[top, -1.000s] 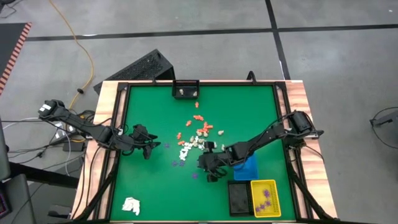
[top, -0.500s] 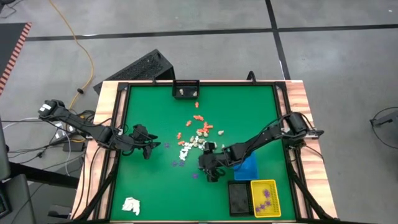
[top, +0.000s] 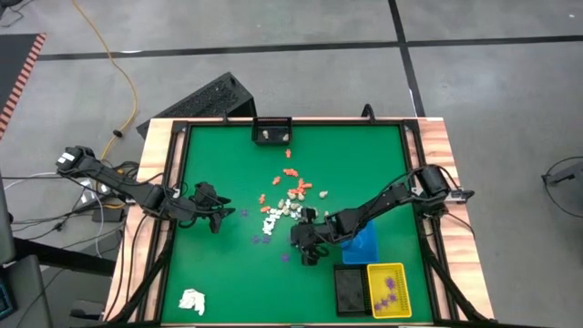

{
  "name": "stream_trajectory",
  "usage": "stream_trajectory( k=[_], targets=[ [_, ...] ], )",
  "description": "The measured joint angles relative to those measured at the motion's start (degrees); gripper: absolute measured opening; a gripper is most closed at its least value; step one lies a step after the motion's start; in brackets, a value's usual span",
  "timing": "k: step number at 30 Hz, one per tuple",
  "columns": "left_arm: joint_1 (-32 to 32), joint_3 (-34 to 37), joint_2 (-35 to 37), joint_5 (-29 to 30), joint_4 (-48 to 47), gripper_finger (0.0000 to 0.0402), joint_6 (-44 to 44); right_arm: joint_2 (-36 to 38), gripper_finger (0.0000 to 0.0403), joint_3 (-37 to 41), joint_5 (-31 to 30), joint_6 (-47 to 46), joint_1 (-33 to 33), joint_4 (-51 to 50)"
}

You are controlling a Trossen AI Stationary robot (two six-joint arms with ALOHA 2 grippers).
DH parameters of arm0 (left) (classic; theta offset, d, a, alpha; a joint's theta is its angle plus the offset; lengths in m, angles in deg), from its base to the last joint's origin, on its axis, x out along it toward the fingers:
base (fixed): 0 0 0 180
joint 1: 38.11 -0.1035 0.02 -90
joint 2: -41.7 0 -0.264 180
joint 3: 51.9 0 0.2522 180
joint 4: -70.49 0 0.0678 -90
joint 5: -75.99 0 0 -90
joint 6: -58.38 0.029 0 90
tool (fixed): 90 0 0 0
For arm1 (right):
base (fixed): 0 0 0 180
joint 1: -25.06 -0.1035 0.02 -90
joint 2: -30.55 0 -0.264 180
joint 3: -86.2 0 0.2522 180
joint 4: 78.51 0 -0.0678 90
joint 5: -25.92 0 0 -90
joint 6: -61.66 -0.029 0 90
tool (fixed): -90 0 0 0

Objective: Sort Halloween decoration
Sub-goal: Put the purple spider toy into the yellow bin

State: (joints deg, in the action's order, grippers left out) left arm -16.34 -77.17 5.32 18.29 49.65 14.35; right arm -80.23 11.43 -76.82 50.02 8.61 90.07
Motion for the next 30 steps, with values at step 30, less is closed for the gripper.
stream_trajectory(
  k=[30],
  targets=[
    [-0.01,0.0,0.02,-0.09,0.02,0.0189,0.33,4.66,0.0002,0.2,-8.03,7.32,-0.81,3.84]
  ],
)
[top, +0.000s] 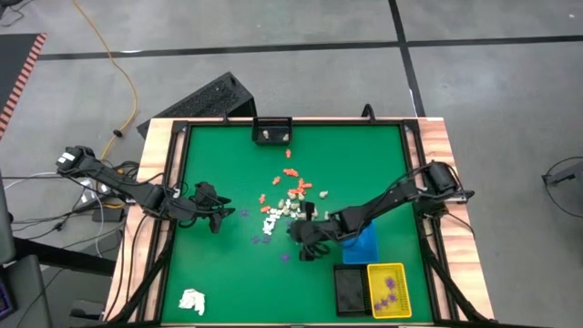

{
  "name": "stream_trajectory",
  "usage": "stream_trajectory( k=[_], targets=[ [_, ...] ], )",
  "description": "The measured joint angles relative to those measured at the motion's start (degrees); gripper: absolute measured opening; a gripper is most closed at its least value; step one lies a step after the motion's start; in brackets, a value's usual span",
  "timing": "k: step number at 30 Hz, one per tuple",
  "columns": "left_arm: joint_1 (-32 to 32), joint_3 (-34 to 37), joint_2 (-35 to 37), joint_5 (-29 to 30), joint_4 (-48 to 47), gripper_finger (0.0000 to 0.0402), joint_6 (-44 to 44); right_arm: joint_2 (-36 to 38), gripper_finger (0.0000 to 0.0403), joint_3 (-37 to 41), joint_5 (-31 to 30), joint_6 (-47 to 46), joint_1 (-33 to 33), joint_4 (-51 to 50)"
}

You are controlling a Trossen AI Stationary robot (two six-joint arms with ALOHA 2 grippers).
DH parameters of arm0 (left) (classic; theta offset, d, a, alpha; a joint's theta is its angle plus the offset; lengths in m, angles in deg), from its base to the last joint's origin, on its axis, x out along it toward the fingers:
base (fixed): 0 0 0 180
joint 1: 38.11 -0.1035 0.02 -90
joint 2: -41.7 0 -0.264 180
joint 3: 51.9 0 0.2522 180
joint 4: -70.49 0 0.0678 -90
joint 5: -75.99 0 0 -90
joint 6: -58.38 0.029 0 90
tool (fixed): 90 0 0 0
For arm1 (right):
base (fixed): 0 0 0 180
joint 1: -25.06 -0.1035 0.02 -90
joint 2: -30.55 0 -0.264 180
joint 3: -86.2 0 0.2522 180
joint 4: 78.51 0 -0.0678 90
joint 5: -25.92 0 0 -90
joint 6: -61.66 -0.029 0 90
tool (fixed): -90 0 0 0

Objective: Sort Halloween decoration
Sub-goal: Put the purple spider toy into the yellow bin

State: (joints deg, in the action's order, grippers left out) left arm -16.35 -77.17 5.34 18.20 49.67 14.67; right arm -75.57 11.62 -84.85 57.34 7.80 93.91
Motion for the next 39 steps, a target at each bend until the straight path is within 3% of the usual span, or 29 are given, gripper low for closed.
stream_trajectory(
  k=[4,13,17,32,39],
  targets=[
    [0.01,0.0,-0.01,0.07,0.0,0.0189,0.0,-0.16,0.0028,0.02,1.43,1.38,0.48,0.38],
    [0.02,0.0,-0.02,0.08,0.03,0.0189,-0.13,-0.16,0.0193,0.02,1.41,1.5,2.1,0.68],
    [0.0,0.0,0.0,0.09,0.04,0.0189,-0.15,-0.97,0.0231,-0.02,2.73,0.56,3.2,0.82],
    [0.02,0.02,0.0,0.11,-0.08,0.0189,-0.19,-5.61,0.0206,-0.11,5.92,-3.35,5.41,1.13],
    [0.0,0.02,-0.02,0.13,-0.06,0.0189,-0.11,-5.59,0.0136,-0.15,5.96,-4.88,5.75,-0.78]
  ],
)
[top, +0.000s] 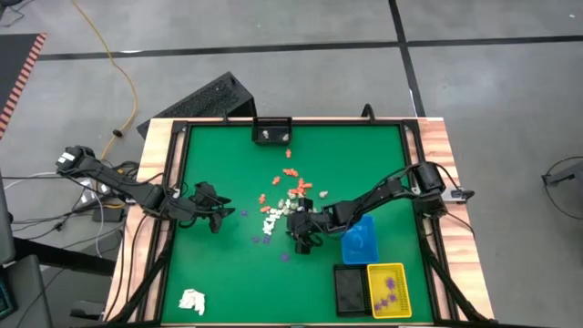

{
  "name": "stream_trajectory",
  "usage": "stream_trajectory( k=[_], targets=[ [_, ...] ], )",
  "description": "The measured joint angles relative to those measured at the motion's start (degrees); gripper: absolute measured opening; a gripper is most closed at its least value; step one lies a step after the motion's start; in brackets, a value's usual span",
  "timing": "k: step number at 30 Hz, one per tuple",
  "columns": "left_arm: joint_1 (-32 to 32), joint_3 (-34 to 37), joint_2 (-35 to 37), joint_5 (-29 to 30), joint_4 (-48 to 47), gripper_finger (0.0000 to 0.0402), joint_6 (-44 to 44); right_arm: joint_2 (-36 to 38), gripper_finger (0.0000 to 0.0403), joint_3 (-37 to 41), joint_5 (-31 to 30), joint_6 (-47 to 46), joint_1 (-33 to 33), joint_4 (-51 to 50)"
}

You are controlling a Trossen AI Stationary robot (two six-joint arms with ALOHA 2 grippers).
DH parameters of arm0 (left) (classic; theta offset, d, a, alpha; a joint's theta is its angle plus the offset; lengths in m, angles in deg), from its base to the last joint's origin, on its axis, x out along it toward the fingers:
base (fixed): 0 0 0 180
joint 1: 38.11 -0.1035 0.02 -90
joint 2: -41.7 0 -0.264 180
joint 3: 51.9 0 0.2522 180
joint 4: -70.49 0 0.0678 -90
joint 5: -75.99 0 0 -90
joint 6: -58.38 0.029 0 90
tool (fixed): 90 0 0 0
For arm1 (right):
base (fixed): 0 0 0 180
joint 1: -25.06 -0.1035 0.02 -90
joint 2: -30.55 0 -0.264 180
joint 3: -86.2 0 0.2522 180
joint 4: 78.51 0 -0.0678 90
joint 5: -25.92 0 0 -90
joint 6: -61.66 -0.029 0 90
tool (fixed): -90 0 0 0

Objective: Sort Halloween decoration
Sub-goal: Put the purple spider toy into the yellow bin

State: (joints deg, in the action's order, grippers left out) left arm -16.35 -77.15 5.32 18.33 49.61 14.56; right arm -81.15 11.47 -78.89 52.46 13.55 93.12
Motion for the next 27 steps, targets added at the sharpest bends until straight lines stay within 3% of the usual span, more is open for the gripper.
stream_trajectory(
  k=[11,27],
  targets=[
    [0.01,0.0,0.0,0.0,0.02,0.0189,-0.04,0.0,0.001,0.0,-0.39,-1.34,0.04,-0.05],
    [0.02,0.0,0.02,-0.13,0.09,0.0189,-0.23,3.01,0.0001,-1.74,0.12,-1.05,-2.63,-3.03]
  ],
)
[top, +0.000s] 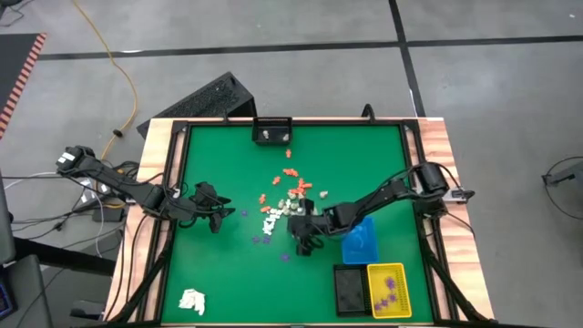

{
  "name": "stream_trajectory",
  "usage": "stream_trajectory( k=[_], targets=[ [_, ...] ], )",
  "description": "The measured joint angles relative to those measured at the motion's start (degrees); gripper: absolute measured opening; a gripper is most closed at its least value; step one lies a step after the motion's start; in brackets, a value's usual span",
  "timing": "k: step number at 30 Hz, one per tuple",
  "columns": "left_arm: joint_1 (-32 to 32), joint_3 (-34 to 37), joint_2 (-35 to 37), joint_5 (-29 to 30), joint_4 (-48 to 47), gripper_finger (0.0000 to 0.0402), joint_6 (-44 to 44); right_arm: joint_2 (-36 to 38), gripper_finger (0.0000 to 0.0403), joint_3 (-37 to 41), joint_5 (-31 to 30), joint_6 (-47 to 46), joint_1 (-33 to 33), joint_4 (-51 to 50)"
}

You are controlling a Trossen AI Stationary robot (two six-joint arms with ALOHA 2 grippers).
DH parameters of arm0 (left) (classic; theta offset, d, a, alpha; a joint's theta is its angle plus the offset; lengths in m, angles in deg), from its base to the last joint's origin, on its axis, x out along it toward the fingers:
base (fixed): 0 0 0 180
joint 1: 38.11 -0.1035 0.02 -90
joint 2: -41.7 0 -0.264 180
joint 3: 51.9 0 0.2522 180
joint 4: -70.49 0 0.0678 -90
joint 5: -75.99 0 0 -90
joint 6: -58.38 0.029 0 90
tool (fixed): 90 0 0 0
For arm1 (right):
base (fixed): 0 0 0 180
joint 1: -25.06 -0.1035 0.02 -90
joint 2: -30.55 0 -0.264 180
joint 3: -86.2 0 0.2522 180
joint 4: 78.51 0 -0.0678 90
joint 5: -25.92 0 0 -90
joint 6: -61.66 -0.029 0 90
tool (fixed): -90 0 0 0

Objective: Sort Halloween decoration
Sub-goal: Put the purple spider toy into the yellow bin

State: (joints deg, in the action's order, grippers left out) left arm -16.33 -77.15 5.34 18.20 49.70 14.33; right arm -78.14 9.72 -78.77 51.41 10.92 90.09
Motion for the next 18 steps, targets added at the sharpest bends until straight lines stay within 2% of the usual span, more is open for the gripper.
stream_trajectory(
  k=[4,8,13,18],
  targets=[
    [0.0,0.0,0.0,-0.01,0.0,0.0189,0.09,4.59,0.0001,-1.01,0.77,-1.75,-2.39,-6.75],
    [-0.01,0.0,0.0,-0.04,0.02,0.0189,0.2,11.17,0.0,-1.71,4.12,-9.22,-6.14,-18.29],
    [0.0,0.0,-0.02,0.0,0.0,0.0189,0.23,19.93,0.0,-2.1,7.61,-24.06,-13.6,-33.27],
    [-0.01,0.0,-0.01,1.4,0.01,0.0189,0.26,26.66,0.0,-2.1,9.38,-45.56,-22.55,-45.08]
  ],
)
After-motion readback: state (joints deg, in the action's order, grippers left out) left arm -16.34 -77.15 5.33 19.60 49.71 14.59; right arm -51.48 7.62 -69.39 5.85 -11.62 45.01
